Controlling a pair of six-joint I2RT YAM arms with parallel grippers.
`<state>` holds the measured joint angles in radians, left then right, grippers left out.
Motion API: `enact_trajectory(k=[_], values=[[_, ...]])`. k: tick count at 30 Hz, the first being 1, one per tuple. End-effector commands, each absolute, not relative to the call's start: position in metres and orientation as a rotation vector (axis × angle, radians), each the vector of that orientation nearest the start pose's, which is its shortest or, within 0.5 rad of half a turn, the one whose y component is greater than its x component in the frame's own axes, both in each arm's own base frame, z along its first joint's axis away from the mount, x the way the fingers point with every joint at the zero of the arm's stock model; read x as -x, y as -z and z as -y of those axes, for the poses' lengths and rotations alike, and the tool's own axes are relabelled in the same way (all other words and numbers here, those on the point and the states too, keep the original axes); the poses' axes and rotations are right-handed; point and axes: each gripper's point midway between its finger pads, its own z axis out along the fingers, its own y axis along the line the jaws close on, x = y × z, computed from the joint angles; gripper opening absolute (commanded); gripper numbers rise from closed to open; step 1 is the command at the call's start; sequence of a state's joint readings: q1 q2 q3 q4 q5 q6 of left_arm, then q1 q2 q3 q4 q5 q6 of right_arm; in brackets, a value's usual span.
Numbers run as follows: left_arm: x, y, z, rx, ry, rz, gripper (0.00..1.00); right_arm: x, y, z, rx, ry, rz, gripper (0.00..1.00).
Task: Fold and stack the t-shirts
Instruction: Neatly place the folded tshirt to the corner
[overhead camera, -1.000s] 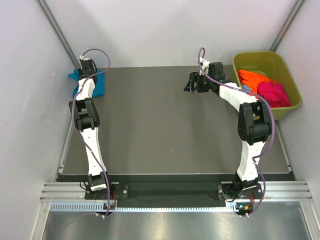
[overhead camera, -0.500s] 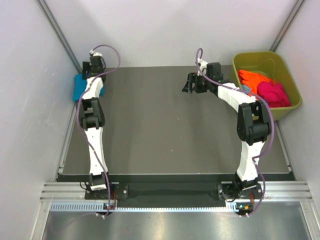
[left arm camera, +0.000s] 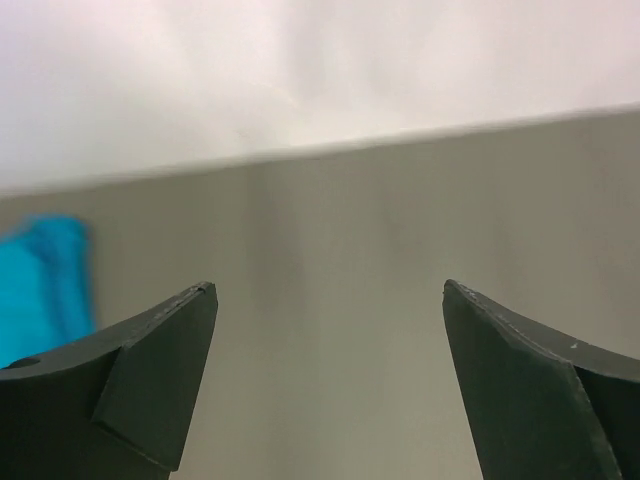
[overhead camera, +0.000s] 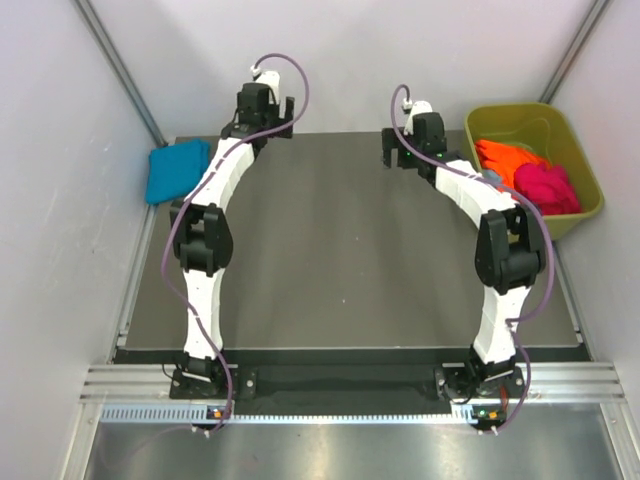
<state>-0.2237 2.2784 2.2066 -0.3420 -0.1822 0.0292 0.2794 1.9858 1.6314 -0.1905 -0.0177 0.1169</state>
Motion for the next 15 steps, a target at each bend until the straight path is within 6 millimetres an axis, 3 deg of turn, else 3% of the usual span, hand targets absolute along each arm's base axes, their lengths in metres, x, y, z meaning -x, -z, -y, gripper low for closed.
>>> enact_trajectory(k=[1, 3, 5, 6, 7, 9, 11, 15], values=[[-0.590, -0.205, 0.126, 0.012, 0.284, -2.173, 0.99, -0.558, -0.257, -0.121, 0.010, 0.150, -1.854, 1.00], [-0.578, -0.205, 0.129, 0.026, 0.299, -2.183, 0.99, -0.550, -0.272, -0.121, 0.059, 0.267, -1.802, 1.00], [-0.575, -0.207, 0.135, 0.000, 0.277, -2.179, 0.99, -0.536, -0.262, -0.123, 0.112, 0.326, -1.813, 1.00], [-0.576, -0.215, 0.138, -0.021, 0.279, -2.163, 0.99, -0.527, -0.279, -0.133, 0.139, 0.327, -1.767, 1.00], [-0.575, -0.219, 0.143, -0.059, 0.304, -2.156, 0.99, -0.519, -0.270, -0.137, 0.175, 0.343, -1.778, 1.00], [-0.577, -0.231, 0.149, -0.110, 0.328, -2.129, 0.99, -0.501, -0.278, -0.151, 0.247, 0.366, -1.737, 1.00], [-0.578, -0.235, 0.156, -0.138, 0.363, -2.114, 0.99, -0.493, -0.281, -0.159, 0.285, 0.390, -1.711, 1.00], [-0.573, -0.224, 0.166, -0.167, 0.377, -2.138, 0.99, -0.489, -0.287, -0.171, 0.309, 0.335, -1.723, 1.00]])
